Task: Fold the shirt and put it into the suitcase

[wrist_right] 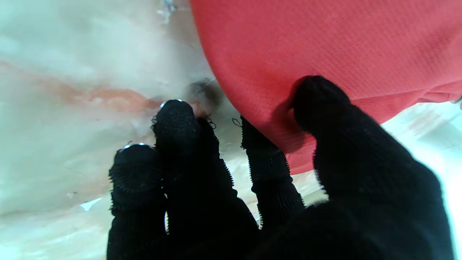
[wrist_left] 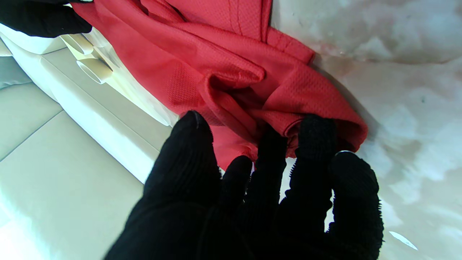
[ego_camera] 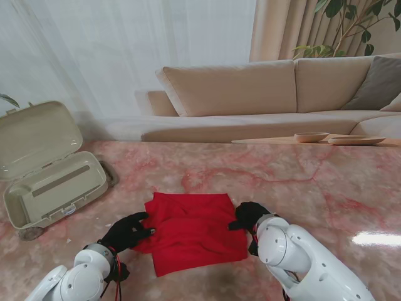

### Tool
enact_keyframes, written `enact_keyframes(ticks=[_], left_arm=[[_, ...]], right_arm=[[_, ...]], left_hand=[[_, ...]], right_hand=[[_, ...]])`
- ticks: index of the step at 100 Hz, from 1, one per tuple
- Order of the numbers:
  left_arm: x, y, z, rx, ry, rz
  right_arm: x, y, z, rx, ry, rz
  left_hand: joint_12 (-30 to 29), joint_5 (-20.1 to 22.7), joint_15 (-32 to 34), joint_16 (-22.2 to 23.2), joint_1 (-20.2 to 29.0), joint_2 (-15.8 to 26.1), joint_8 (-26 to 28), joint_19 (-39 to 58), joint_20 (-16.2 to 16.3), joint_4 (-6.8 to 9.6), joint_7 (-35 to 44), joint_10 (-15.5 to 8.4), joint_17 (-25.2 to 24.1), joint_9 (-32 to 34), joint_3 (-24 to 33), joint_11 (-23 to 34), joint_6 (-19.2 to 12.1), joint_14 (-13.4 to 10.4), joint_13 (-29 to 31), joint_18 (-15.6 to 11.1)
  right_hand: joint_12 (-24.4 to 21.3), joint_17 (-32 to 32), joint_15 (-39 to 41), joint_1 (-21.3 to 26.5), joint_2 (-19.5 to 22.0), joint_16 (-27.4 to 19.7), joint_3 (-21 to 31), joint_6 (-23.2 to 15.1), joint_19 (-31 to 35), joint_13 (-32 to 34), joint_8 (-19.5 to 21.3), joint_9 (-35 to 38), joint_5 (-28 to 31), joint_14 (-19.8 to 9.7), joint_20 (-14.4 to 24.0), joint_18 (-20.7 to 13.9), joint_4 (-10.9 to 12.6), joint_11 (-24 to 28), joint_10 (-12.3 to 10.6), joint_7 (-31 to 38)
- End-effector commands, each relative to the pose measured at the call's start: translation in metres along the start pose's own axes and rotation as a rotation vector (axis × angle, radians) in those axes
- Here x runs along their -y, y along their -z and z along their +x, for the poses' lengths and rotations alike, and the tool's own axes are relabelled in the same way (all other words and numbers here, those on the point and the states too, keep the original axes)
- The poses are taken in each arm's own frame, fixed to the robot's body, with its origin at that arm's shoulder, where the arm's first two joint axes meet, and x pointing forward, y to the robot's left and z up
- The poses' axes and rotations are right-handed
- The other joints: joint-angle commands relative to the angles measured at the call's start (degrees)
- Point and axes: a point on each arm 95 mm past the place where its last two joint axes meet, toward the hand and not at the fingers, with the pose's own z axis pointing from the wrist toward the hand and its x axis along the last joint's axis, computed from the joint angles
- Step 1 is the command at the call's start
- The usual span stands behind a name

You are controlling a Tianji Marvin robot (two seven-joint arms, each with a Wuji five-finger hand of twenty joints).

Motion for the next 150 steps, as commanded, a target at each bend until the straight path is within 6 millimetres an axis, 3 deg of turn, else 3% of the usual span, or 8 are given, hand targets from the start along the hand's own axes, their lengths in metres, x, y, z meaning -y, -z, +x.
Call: enact_keyframes(ticks=[1,38,67,89,126,150], left_arm=[[-0.005,0.000,-0.002,0.002,0.007,-0.005],[0.007,0.008,0.002,-0.034,0.026,0.060],[0.025,0.033,-0.003,0.000,0.004,0.155],[0.025,0.044,-0.007,0.017,-0.007,0.157],[0.005,0.030,-0.007,-0.014,0.013,0.010],[-0.006,0.016,-0.006,-0.031,0.040,-0.062]], right_arm=[[0.017,-0.001,-0.007,0.005,-0.027,0.051],[0.010,0.003,-0.008,-0.043,-0.166,-0.055],[0.001,0.011,-0.012,-0.043,-0.235,-0.129],[0.004,0.014,-0.012,-0.062,-0.254,-0.107],[0.000,0.013,-0.015,-0.052,-0.253,-0.128],[-0.013,0.012,-0.018,-0.048,-0.292,-0.182]], left_hand=[[-0.5,0.7,-0.6,-0.5,0.5,2.6,0.4,-0.5,0.2,1.20,0.6,0.2,-0.9,-0.9,-1.1,-0.2,-1.1,1.7,-1.2,0.7],[-2.4,-0.4,-2.2,-1.4,0.2,2.9,0.3,-1.6,-0.6,1.22,0.5,0.9,-1.5,-1.5,-1.1,-2.8,-1.8,1.8,-2.0,1.0],[-3.1,-0.1,-2.5,-1.8,0.0,3.0,0.3,-1.6,-0.8,1.21,0.6,1.2,-1.5,-1.2,-1.2,-3.3,-2.3,1.9,-1.9,1.0],[-3.2,0.6,-2.3,-1.7,0.1,3.0,0.4,-1.5,-0.8,1.21,0.8,1.1,-1.3,-0.7,-1.1,-3.3,-3.0,2.0,-1.6,1.1],[-3.2,0.7,-2.4,-1.7,0.2,3.1,0.6,-1.5,-0.8,1.21,1.0,1.0,-1.3,-0.8,-1.1,-3.3,-3.3,1.9,-1.7,1.1],[-3.2,0.5,-2.3,-1.6,0.3,3.2,0.6,-1.6,-0.9,1.23,1.1,1.0,-1.5,-0.9,-1.1,-3.3,-3.3,1.9,-1.8,1.1]], right_hand=[[-3.8,-0.6,-0.5,2.6,0.6,-0.7,2.2,-0.3,1.0,-1.3,1.3,-1.3,-1.4,-0.1,1.5,-1.6,0.3,-4.4,-3.6,3.2],[-4.2,0.5,0.1,1.2,-4.5,-1.5,14.0,4.4,1.7,-0.6,3.9,-1.6,-0.8,-1.0,1.7,-2.6,3.5,-2.0,-4.2,6.2],[-3.6,2.8,1.5,0.7,-6.7,-1.5,17.1,5.5,3.4,1.3,4.8,-0.3,0.5,-1.3,1.4,-2.9,4.9,-1.0,-3.9,6.2],[-3.2,3.2,2.2,0.3,-7.5,-1.4,17.7,5.4,4.0,1.8,4.9,0.3,1.1,-1.4,1.2,-3.2,5.4,-0.9,-4.1,6.1],[-1.1,5.3,4.9,0.1,-9.1,-0.5,20.2,6.4,6.1,3.5,6.2,1.3,1.8,-2.4,0.8,-4.6,6.8,-0.8,-3.9,6.1],[-0.1,11.9,7.5,0.5,-10.9,-1.5,22.4,8.5,7.7,9.5,6.6,2.1,2.7,-4.8,-2.2,-6.9,7.7,-0.7,-2.5,5.7]])
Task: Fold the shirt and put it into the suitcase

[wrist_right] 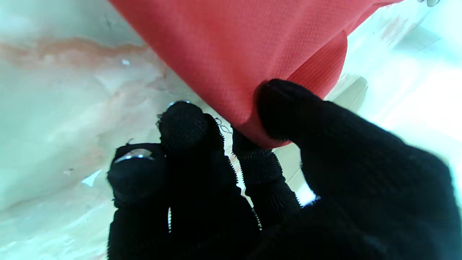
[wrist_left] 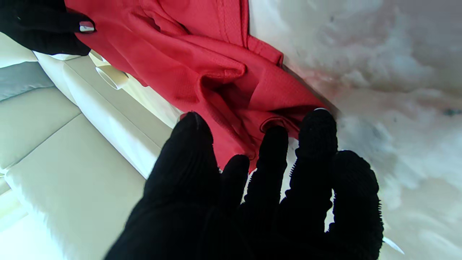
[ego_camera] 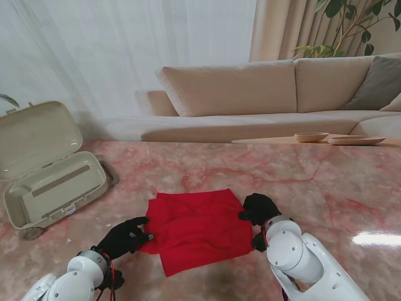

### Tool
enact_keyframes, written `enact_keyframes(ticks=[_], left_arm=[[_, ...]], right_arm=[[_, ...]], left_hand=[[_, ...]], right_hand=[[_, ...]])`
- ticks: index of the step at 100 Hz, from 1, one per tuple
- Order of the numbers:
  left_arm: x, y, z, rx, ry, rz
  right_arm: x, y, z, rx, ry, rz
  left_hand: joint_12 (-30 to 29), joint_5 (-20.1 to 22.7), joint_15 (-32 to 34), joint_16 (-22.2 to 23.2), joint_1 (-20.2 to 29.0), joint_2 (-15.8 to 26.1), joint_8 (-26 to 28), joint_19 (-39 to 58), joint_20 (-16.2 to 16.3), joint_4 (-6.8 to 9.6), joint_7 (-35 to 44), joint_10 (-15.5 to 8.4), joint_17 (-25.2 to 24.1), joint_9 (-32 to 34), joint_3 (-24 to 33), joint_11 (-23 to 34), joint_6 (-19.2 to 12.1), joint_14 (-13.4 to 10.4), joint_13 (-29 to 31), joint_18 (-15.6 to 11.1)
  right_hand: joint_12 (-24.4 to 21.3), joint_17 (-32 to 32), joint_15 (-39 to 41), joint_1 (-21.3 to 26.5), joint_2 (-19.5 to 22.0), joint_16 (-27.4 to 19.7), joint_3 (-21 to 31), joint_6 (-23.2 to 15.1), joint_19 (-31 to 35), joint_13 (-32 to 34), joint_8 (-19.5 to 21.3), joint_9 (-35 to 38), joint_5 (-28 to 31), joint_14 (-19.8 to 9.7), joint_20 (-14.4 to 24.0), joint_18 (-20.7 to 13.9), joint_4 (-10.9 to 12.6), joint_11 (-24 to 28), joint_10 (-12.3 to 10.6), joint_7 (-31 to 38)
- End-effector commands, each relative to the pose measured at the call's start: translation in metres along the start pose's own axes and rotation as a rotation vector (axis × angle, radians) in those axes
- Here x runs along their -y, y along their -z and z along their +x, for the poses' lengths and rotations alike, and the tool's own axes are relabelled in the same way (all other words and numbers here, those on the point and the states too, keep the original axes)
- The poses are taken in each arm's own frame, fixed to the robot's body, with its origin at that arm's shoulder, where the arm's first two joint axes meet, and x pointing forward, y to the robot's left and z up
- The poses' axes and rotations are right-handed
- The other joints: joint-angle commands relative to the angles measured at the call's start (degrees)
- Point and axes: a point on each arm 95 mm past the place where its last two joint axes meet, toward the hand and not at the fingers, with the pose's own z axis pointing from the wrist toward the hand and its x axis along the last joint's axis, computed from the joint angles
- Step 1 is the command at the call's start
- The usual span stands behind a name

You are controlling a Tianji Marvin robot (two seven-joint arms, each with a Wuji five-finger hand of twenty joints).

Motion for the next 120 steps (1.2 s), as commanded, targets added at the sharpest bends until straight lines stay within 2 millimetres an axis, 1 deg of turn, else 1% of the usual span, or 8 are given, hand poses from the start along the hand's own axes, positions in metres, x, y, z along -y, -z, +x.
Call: enact_keyframes(ticks=[1,7,19,56,75,86,94,120], left_arm=[[-0.006,-0.002,-0.003,0.003,0.008,-0.024],[-0.008,-0.005,-0.002,-0.001,0.013,-0.038],[-0.012,-0.012,-0.001,-0.013,0.023,-0.065],[-0.018,-0.042,0.009,-0.067,0.053,-0.129],[-0.022,-0.055,0.013,-0.089,0.066,-0.156],[-0.023,-0.060,0.016,-0.098,0.073,-0.166],[-0.025,-0.062,0.017,-0.104,0.078,-0.171],[-0.027,-0.067,0.018,-0.109,0.094,-0.179]], right_arm=[[-0.001,-0.001,-0.003,0.007,-0.020,0.002],[-0.003,-0.002,-0.002,0.004,-0.039,-0.014],[-0.009,-0.002,-0.001,0.000,-0.070,-0.038],[-0.029,0.001,0.004,-0.023,-0.148,-0.114],[-0.039,0.004,0.013,-0.060,-0.152,-0.144],[-0.040,0.005,0.019,-0.081,-0.165,-0.158],[-0.039,0.006,0.023,-0.096,-0.175,-0.155],[-0.033,0.010,0.041,-0.149,-0.213,-0.140]], left_hand=[[-0.2,0.5,-0.8,-0.5,0.3,2.6,0.6,-0.1,-0.3,1.23,0.4,0.5,-0.8,-0.9,-1.1,-0.8,-1.8,2.0,-1.7,1.1],[-0.2,0.5,-0.7,-0.5,0.3,2.6,0.6,-0.1,-0.3,1.23,0.4,0.4,-0.8,-1.0,-1.1,-0.8,-1.8,1.9,-1.7,1.1],[-0.2,0.4,-0.7,-0.6,0.3,2.7,0.6,-0.1,-0.3,1.23,0.5,0.5,-0.9,-1.0,-1.1,-0.8,-1.7,2.0,-1.8,1.1],[-0.2,0.3,-0.6,-0.6,0.6,2.7,0.6,0.0,-0.3,1.26,0.5,0.4,-1.0,-1.1,-1.1,-0.7,-1.7,2.0,-1.9,1.1],[-0.2,0.3,-0.6,-0.6,0.7,2.7,0.6,0.0,-0.3,1.26,0.7,0.4,-1.1,-1.2,-1.1,-0.6,-1.6,2.1,-2.0,1.1],[-0.2,0.3,-0.6,-0.6,0.7,2.6,0.6,0.0,-0.3,1.26,0.7,0.4,-1.1,-1.2,-1.1,-0.5,-1.8,1.9,-2.0,1.1],[-0.2,0.2,-0.5,-0.6,0.7,2.6,0.6,0.0,-0.3,1.27,0.8,0.4,-1.1,-1.2,-1.0,-0.5,-1.7,1.9,-2.0,1.1],[-0.2,0.3,-0.5,-0.7,0.7,2.6,0.6,0.1,-0.3,1.26,1.0,0.4,-1.0,-1.1,-1.1,-0.4,-1.8,1.9,-1.9,1.0]], right_hand=[[1.2,3.2,1.8,0.0,-1.9,-0.9,3.1,1.2,4.1,3.9,1.4,0.7,2.5,-0.5,-2.3,-3.5,3.1,1.0,1.2,1.8],[1.1,5.6,1.9,0.5,-2.6,-2.0,4.0,2.2,3.8,6.1,1.4,1.0,2.9,-1.2,-3.9,-3.8,2.8,1.0,2.0,1.4],[0.8,7.9,1.9,0.9,-3.3,-2.9,4.8,3.1,3.6,8.1,1.6,1.3,3.4,-1.9,-5.1,-3.9,2.5,1.0,2.5,1.1],[0.5,12.1,1.3,1.4,-5.1,-4.3,6.5,4.6,3.1,11.7,2.5,2.1,5.0,-2.7,-6.9,-3.6,2.3,1.2,3.4,-0.1],[0.5,15.6,0.6,1.8,-6.8,-5.3,8.3,5.9,2.6,14.7,3.0,2.8,6.1,-4.3,-8.3,-4.3,2.3,1.3,3.9,-0.9],[0.5,18.8,0.1,2.2,-8.8,-6.0,10.3,7.3,2.0,17.6,3.1,3.6,7.3,-5.9,-9.5,-5.1,2.4,1.3,4.2,-1.5],[0.5,19.9,-0.5,2.3,-9.6,-6.3,11.3,7.8,1.3,18.3,3.2,3.9,7.7,-6.6,-9.9,-5.3,2.5,1.3,4.3,-1.7],[0.5,20.5,-0.4,2.5,-10.0,-6.1,12.0,8.4,0.9,18.3,3.8,3.9,7.9,-6.8,-9.9,-5.2,2.5,1.2,4.4,-2.0]])
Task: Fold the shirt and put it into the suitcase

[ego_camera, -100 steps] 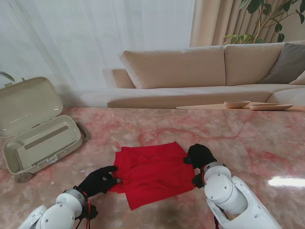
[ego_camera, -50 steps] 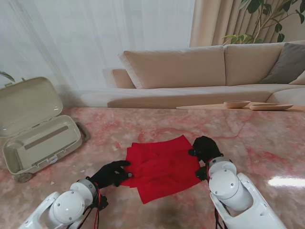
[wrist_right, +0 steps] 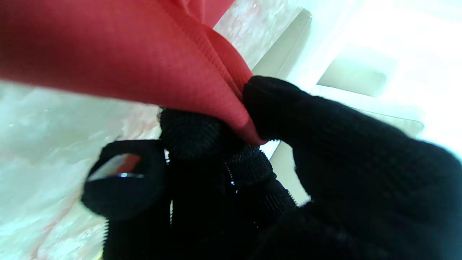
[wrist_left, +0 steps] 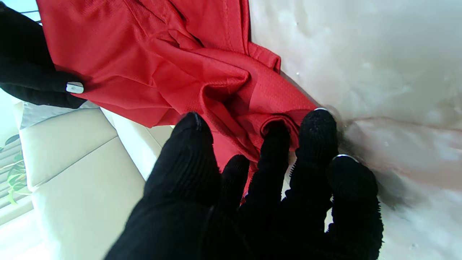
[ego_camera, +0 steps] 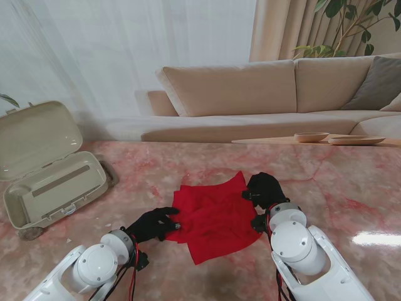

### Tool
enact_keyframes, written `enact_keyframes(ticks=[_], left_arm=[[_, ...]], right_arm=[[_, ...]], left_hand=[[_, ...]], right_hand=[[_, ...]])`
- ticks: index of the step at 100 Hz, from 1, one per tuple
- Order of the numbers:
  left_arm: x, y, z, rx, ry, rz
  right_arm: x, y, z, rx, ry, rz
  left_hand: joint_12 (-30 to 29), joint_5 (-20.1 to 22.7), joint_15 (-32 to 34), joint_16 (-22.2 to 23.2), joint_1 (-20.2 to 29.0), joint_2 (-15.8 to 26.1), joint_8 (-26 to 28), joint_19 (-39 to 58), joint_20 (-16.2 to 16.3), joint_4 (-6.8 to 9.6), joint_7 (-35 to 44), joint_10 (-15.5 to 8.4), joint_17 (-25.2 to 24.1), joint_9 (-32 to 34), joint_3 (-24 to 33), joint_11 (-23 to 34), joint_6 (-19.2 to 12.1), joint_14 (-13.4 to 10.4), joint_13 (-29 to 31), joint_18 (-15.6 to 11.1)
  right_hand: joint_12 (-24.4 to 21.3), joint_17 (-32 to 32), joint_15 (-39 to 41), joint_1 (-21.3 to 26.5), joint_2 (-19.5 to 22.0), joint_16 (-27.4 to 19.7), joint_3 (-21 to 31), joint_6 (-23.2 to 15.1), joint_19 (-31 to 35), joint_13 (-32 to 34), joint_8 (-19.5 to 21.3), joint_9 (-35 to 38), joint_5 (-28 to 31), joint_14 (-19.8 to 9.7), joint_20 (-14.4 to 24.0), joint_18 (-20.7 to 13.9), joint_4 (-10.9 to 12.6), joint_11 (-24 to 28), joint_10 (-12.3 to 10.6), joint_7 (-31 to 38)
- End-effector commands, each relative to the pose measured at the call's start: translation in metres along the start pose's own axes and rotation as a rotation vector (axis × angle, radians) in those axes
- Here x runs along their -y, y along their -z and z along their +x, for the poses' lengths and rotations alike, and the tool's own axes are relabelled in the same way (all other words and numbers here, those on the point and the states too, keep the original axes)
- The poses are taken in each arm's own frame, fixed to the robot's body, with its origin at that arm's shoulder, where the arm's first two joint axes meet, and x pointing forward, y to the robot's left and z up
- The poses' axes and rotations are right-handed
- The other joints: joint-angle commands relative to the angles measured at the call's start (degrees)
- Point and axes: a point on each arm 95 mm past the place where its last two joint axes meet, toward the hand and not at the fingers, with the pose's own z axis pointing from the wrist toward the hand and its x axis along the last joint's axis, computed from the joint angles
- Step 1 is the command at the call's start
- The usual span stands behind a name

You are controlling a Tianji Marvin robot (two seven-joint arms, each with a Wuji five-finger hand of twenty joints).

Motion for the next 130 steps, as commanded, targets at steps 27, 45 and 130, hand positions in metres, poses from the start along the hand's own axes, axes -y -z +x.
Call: enact_keyframes(ticks=[27,45,130], left_arm=[[-0.011,-0.002,-0.008,0.024,0.028,-0.026],[-0.012,-0.002,-0.008,0.025,0.034,-0.028],[-0.015,-0.002,-0.009,0.026,0.055,-0.020]], right_arm=[[0.018,0.002,0.037,-0.080,-0.052,0.046],[0.029,0.002,0.052,-0.104,-0.066,0.067],[0.100,0.006,0.086,-0.146,-0.115,0.243]], left_hand=[[-0.2,0.3,-0.5,-0.7,0.8,2.6,0.6,-5.6,-0.3,1.27,1.0,-0.4,-1.0,-1.2,-1.0,-0.5,-1.6,1.9,-2.0,1.0],[-0.2,0.2,-0.5,-0.7,0.9,2.6,0.5,-5.6,-0.4,1.28,1.0,-0.3,-1.0,-1.2,-1.0,-0.5,-1.5,1.9,-1.9,1.0],[-0.2,0.4,-0.4,-0.7,0.9,2.6,0.6,-5.5,-0.5,1.27,1.2,-0.3,-1.0,-1.2,-1.0,-0.4,-1.7,1.8,-2.0,0.9]], right_hand=[[0.1,2.4,0.2,1.5,-1.4,-0.3,3.4,0.8,0.9,2.8,2.0,0.2,1.6,-1.0,-0.7,-2.7,2.1,0.7,0.3,-0.1],[0.1,2.4,0.1,1.6,-1.4,-0.3,3.5,0.8,0.8,2.8,2.0,0.1,1.6,-0.9,-0.7,-2.7,2.0,0.6,0.4,-0.2],[0.2,1.7,-0.2,1.5,-0.9,-0.3,3.3,0.8,0.4,2.7,2.5,0.0,1.5,-0.5,-0.3,-1.9,1.5,0.6,0.1,-0.3]])
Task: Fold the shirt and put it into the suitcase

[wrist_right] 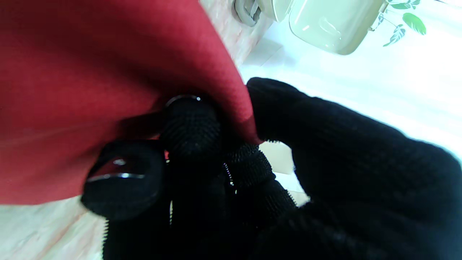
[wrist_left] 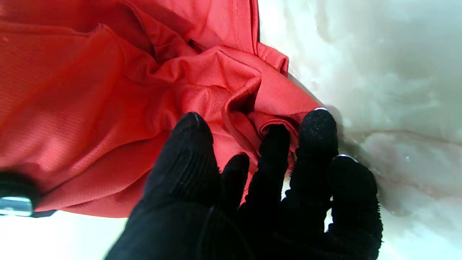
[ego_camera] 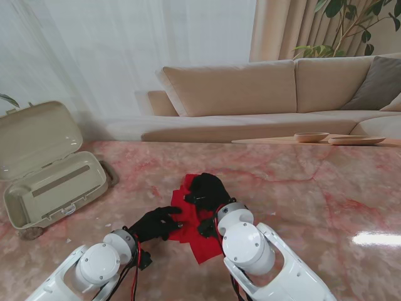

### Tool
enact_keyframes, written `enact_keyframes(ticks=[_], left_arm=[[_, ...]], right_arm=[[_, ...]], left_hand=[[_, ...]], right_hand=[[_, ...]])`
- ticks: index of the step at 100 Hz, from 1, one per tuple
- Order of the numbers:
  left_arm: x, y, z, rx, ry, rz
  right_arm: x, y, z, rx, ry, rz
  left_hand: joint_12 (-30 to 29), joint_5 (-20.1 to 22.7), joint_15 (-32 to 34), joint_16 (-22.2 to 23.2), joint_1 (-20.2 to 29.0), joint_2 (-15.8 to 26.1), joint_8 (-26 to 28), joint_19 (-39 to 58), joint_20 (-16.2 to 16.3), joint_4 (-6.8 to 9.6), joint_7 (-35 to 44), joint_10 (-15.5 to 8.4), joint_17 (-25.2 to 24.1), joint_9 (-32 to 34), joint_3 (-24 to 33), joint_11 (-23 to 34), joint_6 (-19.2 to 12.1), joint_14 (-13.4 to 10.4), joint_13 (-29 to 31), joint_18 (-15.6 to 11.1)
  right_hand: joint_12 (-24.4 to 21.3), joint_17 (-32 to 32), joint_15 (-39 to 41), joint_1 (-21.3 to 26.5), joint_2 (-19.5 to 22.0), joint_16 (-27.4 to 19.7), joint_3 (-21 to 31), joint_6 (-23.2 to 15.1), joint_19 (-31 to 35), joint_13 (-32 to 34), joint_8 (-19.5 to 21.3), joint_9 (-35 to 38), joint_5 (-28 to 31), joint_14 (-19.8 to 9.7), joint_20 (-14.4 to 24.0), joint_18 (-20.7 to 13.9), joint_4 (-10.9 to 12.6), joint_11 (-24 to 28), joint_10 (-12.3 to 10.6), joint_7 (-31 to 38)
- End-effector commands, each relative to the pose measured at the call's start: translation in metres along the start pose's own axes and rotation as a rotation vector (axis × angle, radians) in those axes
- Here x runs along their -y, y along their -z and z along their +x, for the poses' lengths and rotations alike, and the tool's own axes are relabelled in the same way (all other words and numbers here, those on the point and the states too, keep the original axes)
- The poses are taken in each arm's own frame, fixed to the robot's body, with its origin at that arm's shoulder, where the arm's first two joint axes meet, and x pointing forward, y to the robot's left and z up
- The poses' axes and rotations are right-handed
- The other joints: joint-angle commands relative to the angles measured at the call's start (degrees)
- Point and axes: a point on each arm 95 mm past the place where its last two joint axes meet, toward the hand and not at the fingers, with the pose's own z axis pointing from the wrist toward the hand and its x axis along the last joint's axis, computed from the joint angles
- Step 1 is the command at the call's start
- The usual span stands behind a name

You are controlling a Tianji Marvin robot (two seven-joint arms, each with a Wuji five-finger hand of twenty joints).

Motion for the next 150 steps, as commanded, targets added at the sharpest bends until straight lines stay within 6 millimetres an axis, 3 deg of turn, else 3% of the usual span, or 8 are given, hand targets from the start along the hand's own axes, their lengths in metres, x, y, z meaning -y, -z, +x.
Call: enact_keyframes(ticks=[1,86,92,114,119,128,143,150], left_arm=[[-0.010,0.002,-0.012,0.034,0.013,-0.018],[0.001,0.019,-0.011,0.044,0.002,0.069],[0.003,0.021,-0.011,0.046,0.004,0.081],[0.011,0.029,-0.009,0.048,-0.005,0.124],[0.013,0.030,-0.009,0.049,-0.008,0.132],[0.016,0.032,-0.007,0.048,-0.015,0.147],[0.021,0.035,-0.005,0.048,-0.027,0.163],[0.023,0.036,-0.004,0.047,-0.033,0.168]], right_arm=[[0.010,-0.003,-0.005,0.025,-0.014,0.034],[0.051,-0.020,-0.034,0.112,0.019,0.195],[0.053,-0.020,-0.035,0.116,0.024,0.207],[0.056,-0.017,-0.040,0.124,0.056,0.253],[0.056,-0.016,-0.041,0.125,0.060,0.264],[0.055,-0.015,-0.042,0.129,0.052,0.280],[0.051,-0.012,-0.043,0.120,0.051,0.289],[0.048,-0.010,-0.042,0.108,0.052,0.281]], left_hand=[[-0.2,0.4,-0.4,-0.5,0.9,2.6,0.6,-5.7,-0.5,1.27,1.1,-0.4,-0.9,-1.2,-1.0,-0.4,-1.7,1.8,-2.0,1.1],[-0.2,1.1,-0.5,-0.6,1.0,2.6,0.6,-5.7,-0.6,1.26,1.1,-0.3,-0.9,-1.1,-1.1,-0.4,-1.5,1.8,-1.9,1.3],[-0.2,1.2,-0.6,-0.6,0.9,2.7,0.6,-5.7,-0.6,1.26,1.2,-0.3,-0.9,-1.1,-1.1,-0.4,-1.5,1.9,-2.0,1.3],[-0.2,1.5,-0.6,-0.6,0.9,2.6,0.6,-5.7,-0.6,1.25,1.2,-0.2,-0.9,-1.0,-1.1,-0.4,-1.5,1.9,-1.9,1.3],[-0.2,1.5,-0.6,-0.6,0.9,2.7,0.6,-5.7,-0.6,1.25,1.2,-0.4,-0.9,-1.0,-1.1,-0.5,-1.6,1.8,-1.9,1.3],[-0.2,1.6,-0.6,-0.6,0.9,2.7,0.7,-5.7,-0.6,1.25,1.2,-0.4,-0.9,-1.0,-1.1,-0.5,-1.6,1.8,-1.8,1.3],[-0.2,1.8,-0.8,-0.7,0.8,2.7,0.7,-5.7,-0.6,1.24,1.3,-0.4,-0.9,-1.0,-1.1,-0.5,-1.6,1.9,-1.9,1.3],[-0.2,2.0,-0.8,-0.7,0.8,2.7,0.7,-5.7,-0.6,1.24,1.3,-0.3,-0.9,-1.0,-1.1,-0.6,-1.5,1.9,-1.9,1.3]], right_hand=[[0.2,1.6,-0.3,1.4,-0.9,-0.3,2.7,0.5,0.4,2.7,1.7,0.0,1.4,-0.4,-0.3,-1.8,1.5,0.6,-0.6,0.3],[-0.8,-2.2,0.0,1.0,2.8,0.1,-2.3,-1.8,1.1,0.5,-0.2,-0.4,0.3,2.0,1.6,0.2,-0.8,0.9,-1.6,-0.1],[-1.5,-3.2,0.1,1.4,3.7,0.3,-5.0,-3.0,1.2,-0.3,-2.3,-0.4,0.1,2.6,2.0,0.8,-2.3,0.9,-1.7,-0.2],[-5.6,-7.0,-1.1,0.0,4.3,0.7,-11.1,-6.9,0.3,-3.4,-10.8,-0.8,-0.5,5.7,3.2,3.3,-3.4,1.0,-2.5,0.3],[-6.7,-9.7,-2.6,-1.3,5.5,0.5,-12.7,-7.4,-1.2,-5.7,-15.4,-1.4,-1.0,7.1,3.3,4.5,-4.0,0.0,-2.6,-1.4],[-8.1,-13.2,-4.6,-4.0,8.7,0.5,-16.4,-8.2,-3.0,-8.8,-18.4,-1.9,-0.9,9.2,3.8,6.1,-4.5,-1.7,-2.5,-5.2],[-10.7,-20.6,-8.8,-8.3,15.0,0.6,-21.4,-9.7,-7.5,-15.4,-14.7,-4.4,-0.9,11.1,5.2,7.4,-3.7,-5.2,-2.6,-19.0],[-11.0,-21.9,-9.7,-9.1,16.0,0.3,-22.1,-9.8,-8.3,-16.6,-14.3,-4.6,-0.8,11.5,5.2,7.7,-3.5,-5.6,-2.6,-20.6]])
